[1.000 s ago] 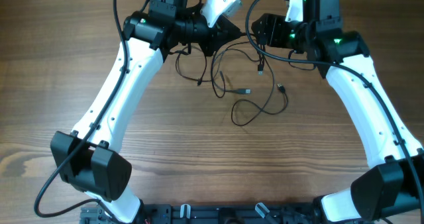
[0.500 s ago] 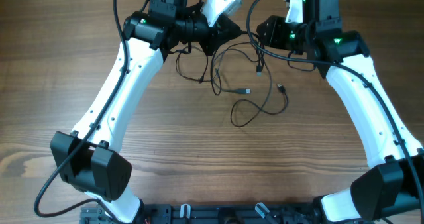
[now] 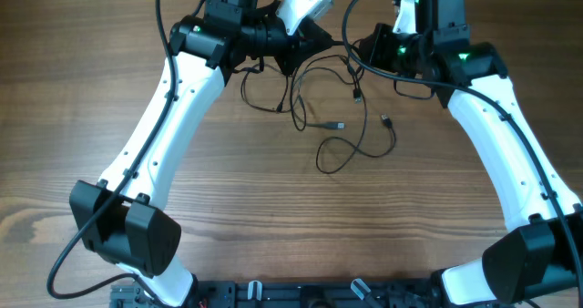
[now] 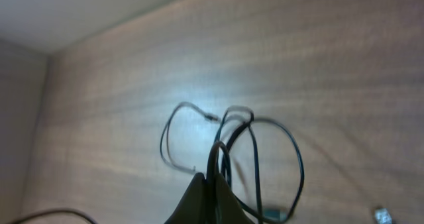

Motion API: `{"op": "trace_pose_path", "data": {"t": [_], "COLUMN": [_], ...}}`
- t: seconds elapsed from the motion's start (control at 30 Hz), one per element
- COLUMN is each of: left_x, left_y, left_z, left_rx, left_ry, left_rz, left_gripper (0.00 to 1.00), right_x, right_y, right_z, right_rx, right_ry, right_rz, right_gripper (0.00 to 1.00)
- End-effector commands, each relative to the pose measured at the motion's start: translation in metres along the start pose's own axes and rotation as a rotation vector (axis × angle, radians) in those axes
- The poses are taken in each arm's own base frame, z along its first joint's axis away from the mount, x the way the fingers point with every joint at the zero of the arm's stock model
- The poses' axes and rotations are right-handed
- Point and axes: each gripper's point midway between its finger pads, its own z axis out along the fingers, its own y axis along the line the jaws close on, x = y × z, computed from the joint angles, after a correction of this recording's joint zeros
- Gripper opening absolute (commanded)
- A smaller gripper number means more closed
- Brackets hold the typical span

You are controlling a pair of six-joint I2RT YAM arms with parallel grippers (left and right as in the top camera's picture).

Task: Untangle cables

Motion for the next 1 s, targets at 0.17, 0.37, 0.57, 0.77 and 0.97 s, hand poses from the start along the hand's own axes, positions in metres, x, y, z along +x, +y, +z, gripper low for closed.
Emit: {"op": "trace_pose_path", "data": {"t": [0.17,0.37,0.57,0.77,0.97], "left_x": [-0.008,-0.007,-0.004,-0.002,-0.001], "left_y": [0.004,0.01,0.02,0.033,0.036], "left_z": [-0.006,-0.009,-0.016,-0.025,-0.027], "left_rx": [-0.043,-0.062,-0.086,-0.115,-0.119], "left_ry": [-0.009,-0.007,-0.01,-0.016,-0.017], "left_rz": [0.015,0.01,-0.002,-0.018,-0.024], "left_gripper": [0.07,0.07,0.07,0.07,0.07], "right_x": [-0.05,-0.056,-0.058,-0.059,-0.053], "right_y": [-0.054,-0.102,-0.143,-0.179,-0.172], "right_z": [-0.011,-0.028,-0.047,-0.065,-0.062], "right_rx": [0.24,0.324,0.396,0.459,0.384], "right_ry": [-0.23,-0.23,-0.231,-0.233,-0.179], "right_rz": [0.073,0.152,0.228,0.283,0.256], "right_gripper": [0.04,0.04,0.04,0.04,0.04]}}
